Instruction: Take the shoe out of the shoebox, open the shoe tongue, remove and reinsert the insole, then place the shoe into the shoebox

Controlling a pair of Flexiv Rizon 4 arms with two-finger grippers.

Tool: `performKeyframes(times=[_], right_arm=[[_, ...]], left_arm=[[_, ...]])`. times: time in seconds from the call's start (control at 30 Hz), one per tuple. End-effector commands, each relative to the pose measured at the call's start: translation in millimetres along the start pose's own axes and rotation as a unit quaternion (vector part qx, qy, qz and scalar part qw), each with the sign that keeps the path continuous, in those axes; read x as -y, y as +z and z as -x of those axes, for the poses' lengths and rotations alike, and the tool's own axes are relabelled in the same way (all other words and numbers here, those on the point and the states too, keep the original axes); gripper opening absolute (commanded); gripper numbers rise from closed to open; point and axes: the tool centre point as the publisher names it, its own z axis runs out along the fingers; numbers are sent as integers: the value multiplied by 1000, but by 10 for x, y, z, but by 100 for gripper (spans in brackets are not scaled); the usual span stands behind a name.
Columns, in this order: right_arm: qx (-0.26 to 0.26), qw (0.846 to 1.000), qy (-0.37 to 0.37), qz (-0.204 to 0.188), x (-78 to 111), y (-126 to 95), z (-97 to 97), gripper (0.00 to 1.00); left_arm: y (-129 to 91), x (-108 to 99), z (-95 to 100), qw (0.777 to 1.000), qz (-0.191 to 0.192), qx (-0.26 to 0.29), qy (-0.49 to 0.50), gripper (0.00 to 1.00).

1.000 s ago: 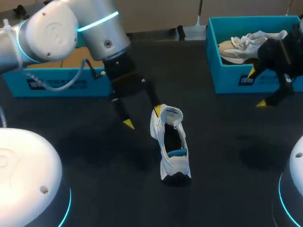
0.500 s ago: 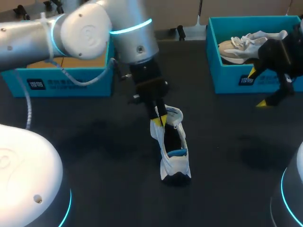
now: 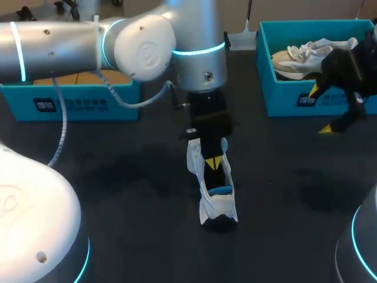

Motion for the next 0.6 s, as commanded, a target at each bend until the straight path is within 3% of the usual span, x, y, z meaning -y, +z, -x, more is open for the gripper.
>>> performKeyframes(times=[0.03, 0.13, 0.27, 0.33, 0.6], right_arm=[[0, 1000, 0, -1, 1, 15, 6, 100], [0, 1000, 0, -1, 1, 15, 6, 100], [0, 1000, 0, -1, 1, 15, 6, 100], [0, 1000, 0, -1, 1, 15, 6, 100], [0, 1000, 0, -1, 1, 15, 6, 100]], left_arm=[[-12, -11, 20, 1000, 0, -7, 0, 0], [-12, -11, 20, 1000, 0, -7, 0, 0], [155, 41, 52, 999, 28, -29, -17, 0], [221, 31, 75, 999, 23, -28, -15, 0], [467, -113, 138, 998, 28, -43, -26, 0]])
